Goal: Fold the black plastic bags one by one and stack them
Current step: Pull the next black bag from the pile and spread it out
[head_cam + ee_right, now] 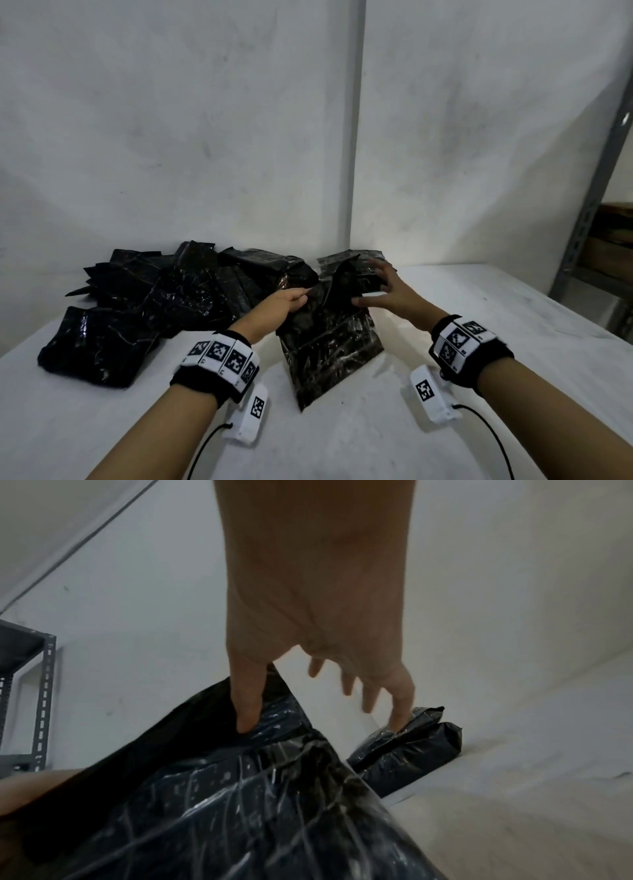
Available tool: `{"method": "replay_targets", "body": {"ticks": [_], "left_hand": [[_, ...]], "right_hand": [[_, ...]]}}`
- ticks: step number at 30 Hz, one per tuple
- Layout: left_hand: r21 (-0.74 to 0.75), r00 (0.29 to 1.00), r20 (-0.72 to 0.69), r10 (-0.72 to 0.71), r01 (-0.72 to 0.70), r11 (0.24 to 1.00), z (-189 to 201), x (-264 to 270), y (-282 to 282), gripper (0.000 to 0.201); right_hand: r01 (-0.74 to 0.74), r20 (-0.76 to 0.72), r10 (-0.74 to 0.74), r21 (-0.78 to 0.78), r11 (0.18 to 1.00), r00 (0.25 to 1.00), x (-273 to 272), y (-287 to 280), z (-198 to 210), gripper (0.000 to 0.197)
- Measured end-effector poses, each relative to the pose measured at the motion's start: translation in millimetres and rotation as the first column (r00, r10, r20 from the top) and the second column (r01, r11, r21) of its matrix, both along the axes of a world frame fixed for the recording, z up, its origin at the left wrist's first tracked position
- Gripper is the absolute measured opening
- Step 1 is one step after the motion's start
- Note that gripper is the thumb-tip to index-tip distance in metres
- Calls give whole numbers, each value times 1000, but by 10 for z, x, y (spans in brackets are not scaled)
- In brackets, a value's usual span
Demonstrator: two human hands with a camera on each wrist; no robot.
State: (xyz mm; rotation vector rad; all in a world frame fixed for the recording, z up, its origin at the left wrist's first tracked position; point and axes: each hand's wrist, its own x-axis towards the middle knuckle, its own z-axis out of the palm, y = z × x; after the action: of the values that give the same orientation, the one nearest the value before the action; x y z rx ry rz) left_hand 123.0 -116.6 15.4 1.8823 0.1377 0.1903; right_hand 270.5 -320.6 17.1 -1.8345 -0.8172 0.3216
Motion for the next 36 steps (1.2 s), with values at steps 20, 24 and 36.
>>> {"method": "replay_targets", "body": {"ticks": [20,24,36], "left_hand": [[-409,996,-64,63,-84,909,-43,-14,9,18],[-360,970,-235,55,-139,923,-49,15,29,7],[-399,926,-118,360,-376,836,-295,361,58,13]], "right_hand": [[-5,-511,34,58,998,859,-6,-252,65,20],[-77,-581,65,4,997,811,22,-240,91,28],[186,-391,-127,116,976,911,166,-82,-204,15]]}}
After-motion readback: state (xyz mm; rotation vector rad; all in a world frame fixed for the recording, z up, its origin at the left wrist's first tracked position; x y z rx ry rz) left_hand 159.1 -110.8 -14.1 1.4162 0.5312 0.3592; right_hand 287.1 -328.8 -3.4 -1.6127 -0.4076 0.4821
